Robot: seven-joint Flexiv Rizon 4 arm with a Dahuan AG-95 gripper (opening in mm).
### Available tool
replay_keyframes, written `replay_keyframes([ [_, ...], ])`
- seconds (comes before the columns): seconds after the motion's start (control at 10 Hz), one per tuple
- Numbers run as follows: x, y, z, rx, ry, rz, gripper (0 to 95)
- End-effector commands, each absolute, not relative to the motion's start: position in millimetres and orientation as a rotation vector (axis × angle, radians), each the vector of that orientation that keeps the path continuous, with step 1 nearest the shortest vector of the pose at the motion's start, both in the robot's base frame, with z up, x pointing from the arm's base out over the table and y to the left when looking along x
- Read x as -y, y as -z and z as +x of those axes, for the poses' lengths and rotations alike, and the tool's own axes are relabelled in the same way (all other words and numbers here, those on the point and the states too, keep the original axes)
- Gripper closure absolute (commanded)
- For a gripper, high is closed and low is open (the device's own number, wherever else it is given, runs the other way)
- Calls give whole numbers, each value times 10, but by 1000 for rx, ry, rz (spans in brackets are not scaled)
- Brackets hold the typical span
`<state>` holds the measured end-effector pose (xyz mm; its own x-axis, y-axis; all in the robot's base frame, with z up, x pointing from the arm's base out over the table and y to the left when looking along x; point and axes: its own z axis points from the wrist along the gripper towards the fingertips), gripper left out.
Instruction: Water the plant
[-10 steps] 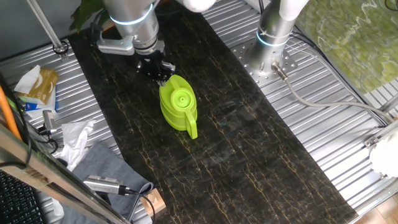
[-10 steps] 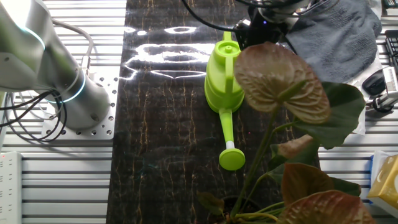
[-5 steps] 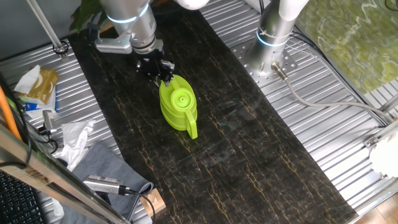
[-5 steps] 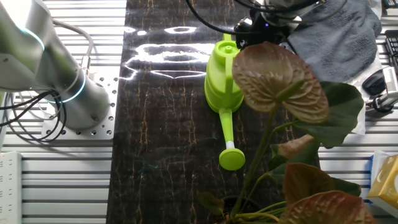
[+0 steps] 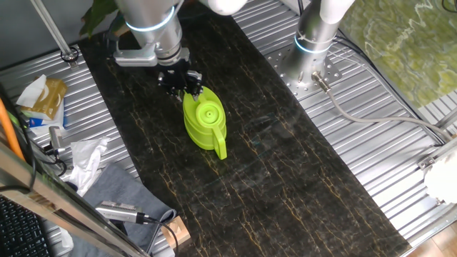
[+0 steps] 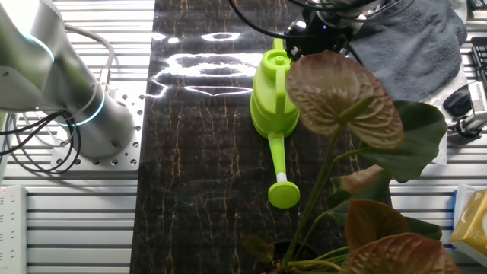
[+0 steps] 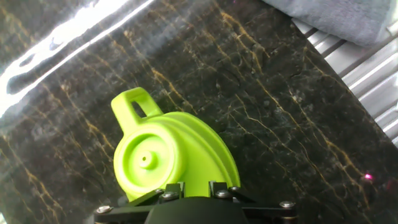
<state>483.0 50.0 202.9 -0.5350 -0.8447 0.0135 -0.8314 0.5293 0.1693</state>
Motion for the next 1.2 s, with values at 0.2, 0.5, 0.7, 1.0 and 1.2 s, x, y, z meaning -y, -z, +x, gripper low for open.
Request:
replay_keyframes([
  [0.2,-498,-2032,4820,2671,250,1440,570],
  [0.5,-498,-2032,4820,2682,307,1393,570],
  [0.7,-498,-2032,4820,2680,296,1395,570],
  [1.0,-498,-2032,4820,2683,248,1390,570],
  [1.2,-498,-2031,4820,2663,177,1406,760],
])
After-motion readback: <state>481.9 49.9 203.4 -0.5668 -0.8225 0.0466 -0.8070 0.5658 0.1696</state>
